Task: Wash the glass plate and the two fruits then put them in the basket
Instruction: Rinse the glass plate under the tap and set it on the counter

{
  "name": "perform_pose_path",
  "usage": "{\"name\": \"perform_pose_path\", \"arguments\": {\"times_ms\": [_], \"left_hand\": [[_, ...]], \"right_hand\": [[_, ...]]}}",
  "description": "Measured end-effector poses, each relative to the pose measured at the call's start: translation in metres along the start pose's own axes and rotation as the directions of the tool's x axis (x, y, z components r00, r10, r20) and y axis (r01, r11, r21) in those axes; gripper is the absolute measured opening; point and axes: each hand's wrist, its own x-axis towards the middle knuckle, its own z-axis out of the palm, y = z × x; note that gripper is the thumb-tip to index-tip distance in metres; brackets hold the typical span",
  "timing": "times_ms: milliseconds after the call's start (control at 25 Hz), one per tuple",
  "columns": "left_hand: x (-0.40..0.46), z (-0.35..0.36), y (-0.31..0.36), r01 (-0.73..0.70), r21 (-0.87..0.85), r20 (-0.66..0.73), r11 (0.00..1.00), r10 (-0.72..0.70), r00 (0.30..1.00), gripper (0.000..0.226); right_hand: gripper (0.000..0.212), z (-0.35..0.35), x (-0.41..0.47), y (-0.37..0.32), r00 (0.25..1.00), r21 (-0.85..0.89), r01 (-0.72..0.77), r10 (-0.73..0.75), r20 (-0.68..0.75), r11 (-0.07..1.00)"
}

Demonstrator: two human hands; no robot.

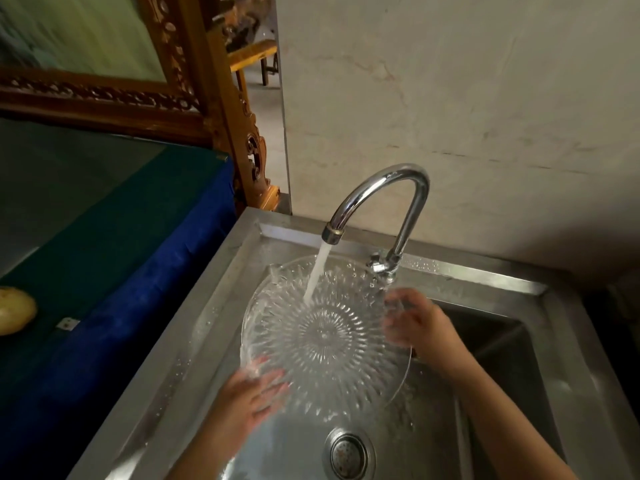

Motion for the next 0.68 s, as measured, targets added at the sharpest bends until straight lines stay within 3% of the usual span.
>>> {"name": "perform_pose_path", "arguments": {"times_ms": [120,200,240,320,400,520,680], "left_hand": [[0.004,0.005,-0.002,-0.095,-0.081,-0.04,0.992,0.092,0.995,0.033],[-0.004,-0.009,0.026,-0.212,0.057,-0.079,0.976,0.216,0.973,0.027],[-0.011,-0.019,0.044,-0.257,0.132,-0.067,0.957,0.267,0.961,0.025],[-0.025,-0.035,0.076,-0.285,0.23,-0.042,0.931,0.302,0.952,0.024],[-0.034,-0.041,0.089,-0.245,0.258,-0.036,0.935,0.262,0.964,0.021],[-0.039,-0.04,0.082,-0.147,0.216,-0.06,0.965,0.163,0.985,0.02],[-0.033,-0.041,0.068,-0.059,0.15,-0.038,0.987,0.066,0.997,0.022]], "right_hand": [[0.026,-0.007,-0.003,-0.002,0.988,0.113,0.152,-0.151,-0.017,0.982],[0.02,-0.003,0.002,-0.002,0.992,0.198,0.125,-0.125,-0.012,0.972],[0.022,0.002,0.007,-0.002,0.992,0.141,0.126,-0.122,-0.038,0.982],[0.034,0.008,0.028,-0.01,0.967,-0.175,0.182,-0.209,-0.148,0.968],[0.046,0.01,0.051,-0.027,0.932,-0.47,0.231,-0.333,-0.145,0.852],[0.04,0.01,0.076,-0.043,0.968,-0.657,0.192,-0.251,0.006,0.729],[0.037,0.012,0.08,-0.037,0.972,-0.723,0.182,-0.233,0.03,0.666]]}}
